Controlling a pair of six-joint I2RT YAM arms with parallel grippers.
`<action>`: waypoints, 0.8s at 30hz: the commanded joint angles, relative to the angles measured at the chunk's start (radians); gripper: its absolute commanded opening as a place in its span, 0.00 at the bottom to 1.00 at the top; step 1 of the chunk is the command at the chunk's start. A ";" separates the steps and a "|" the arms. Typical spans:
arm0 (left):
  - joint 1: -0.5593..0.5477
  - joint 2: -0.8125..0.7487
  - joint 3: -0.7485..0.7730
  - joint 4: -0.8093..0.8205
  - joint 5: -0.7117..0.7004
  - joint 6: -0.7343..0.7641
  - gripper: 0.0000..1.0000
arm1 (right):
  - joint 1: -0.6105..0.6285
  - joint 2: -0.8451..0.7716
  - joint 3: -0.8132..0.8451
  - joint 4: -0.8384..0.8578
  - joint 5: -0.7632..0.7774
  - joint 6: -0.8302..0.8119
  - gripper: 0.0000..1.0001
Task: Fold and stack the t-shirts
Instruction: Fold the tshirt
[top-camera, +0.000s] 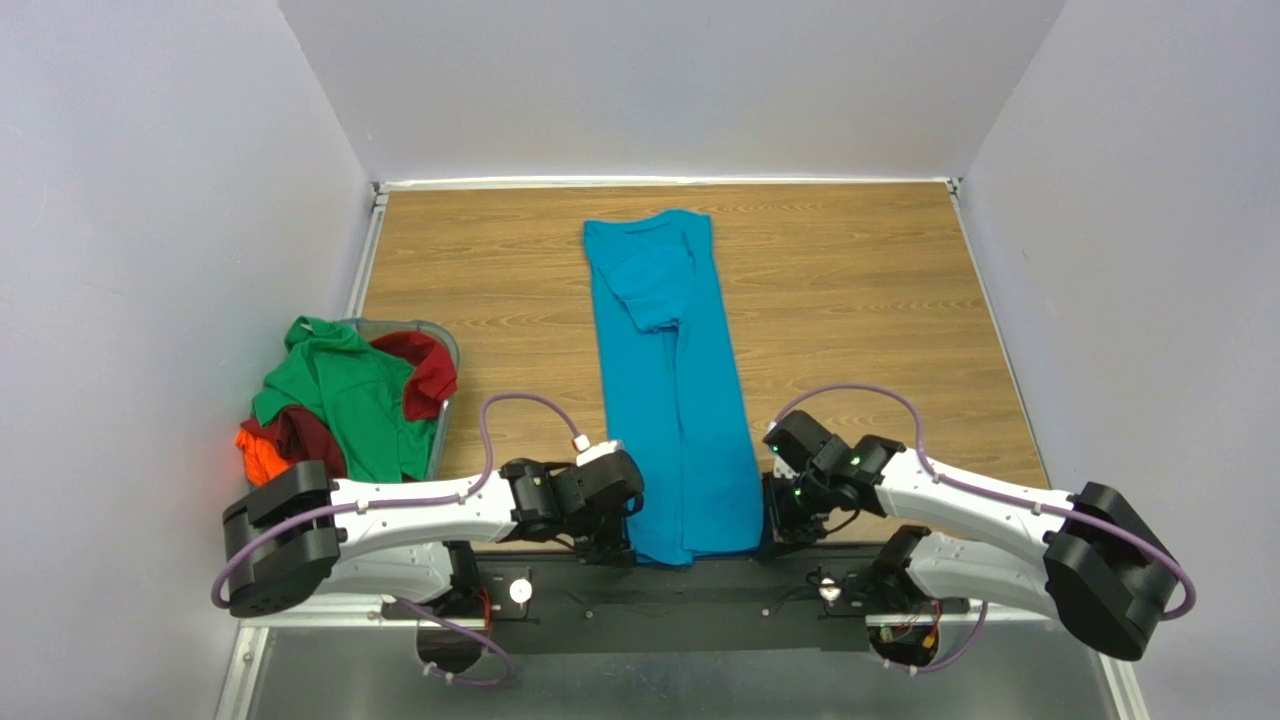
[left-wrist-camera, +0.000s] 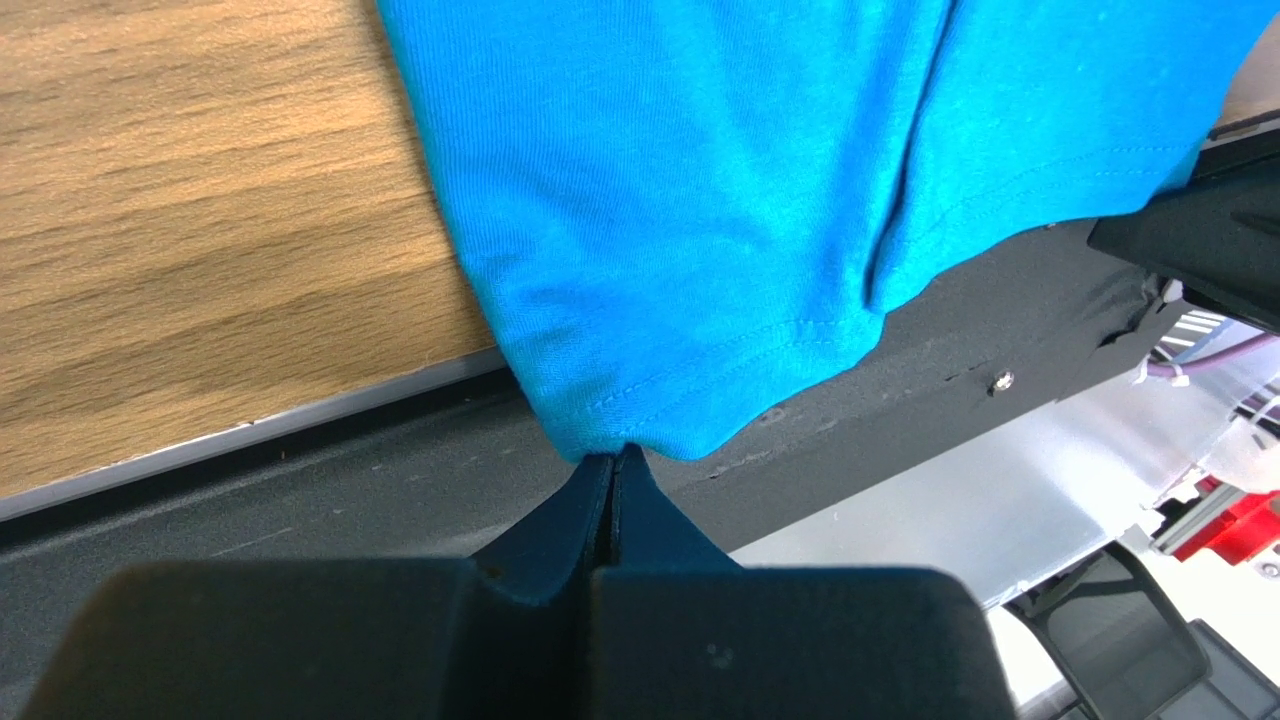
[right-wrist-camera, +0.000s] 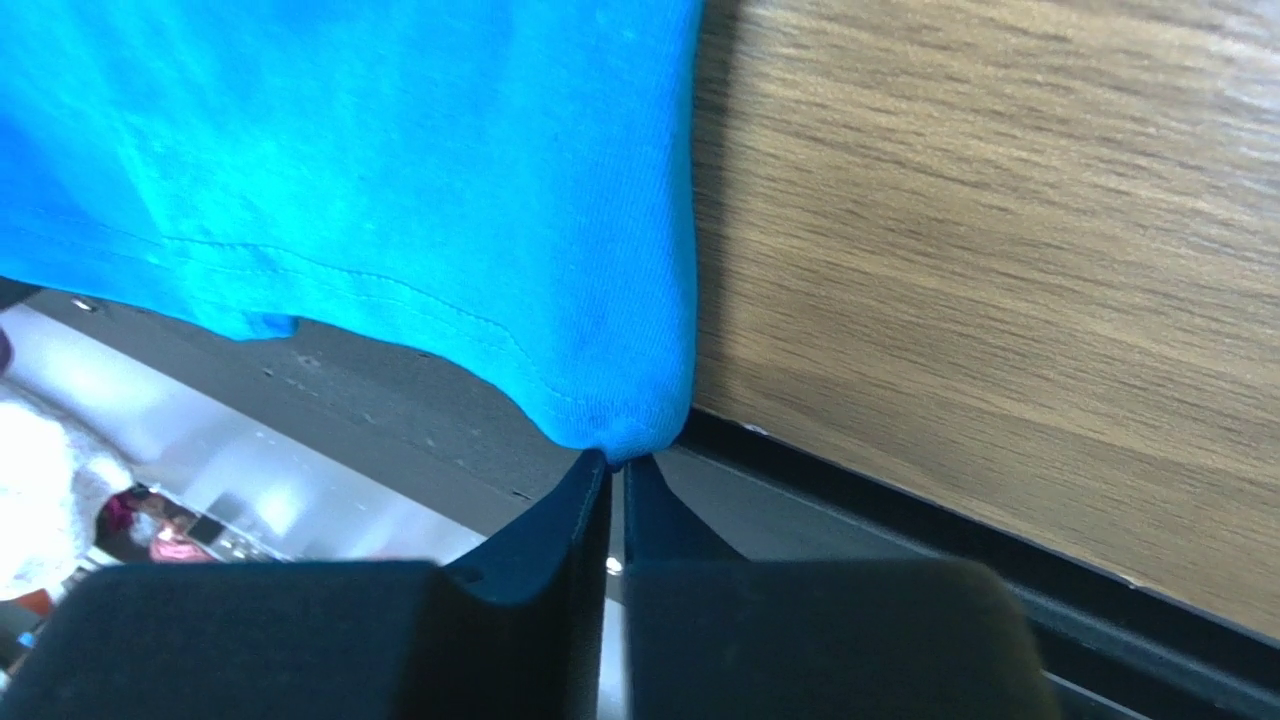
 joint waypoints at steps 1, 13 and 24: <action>0.003 -0.021 -0.004 0.009 -0.035 -0.009 0.00 | 0.008 -0.022 0.018 0.022 0.010 -0.016 0.10; 0.058 -0.056 0.094 -0.044 -0.154 0.087 0.00 | 0.009 -0.049 0.115 0.038 0.118 -0.080 0.01; 0.230 -0.012 0.179 -0.024 -0.133 0.276 0.00 | 0.006 0.049 0.265 0.071 0.275 -0.146 0.01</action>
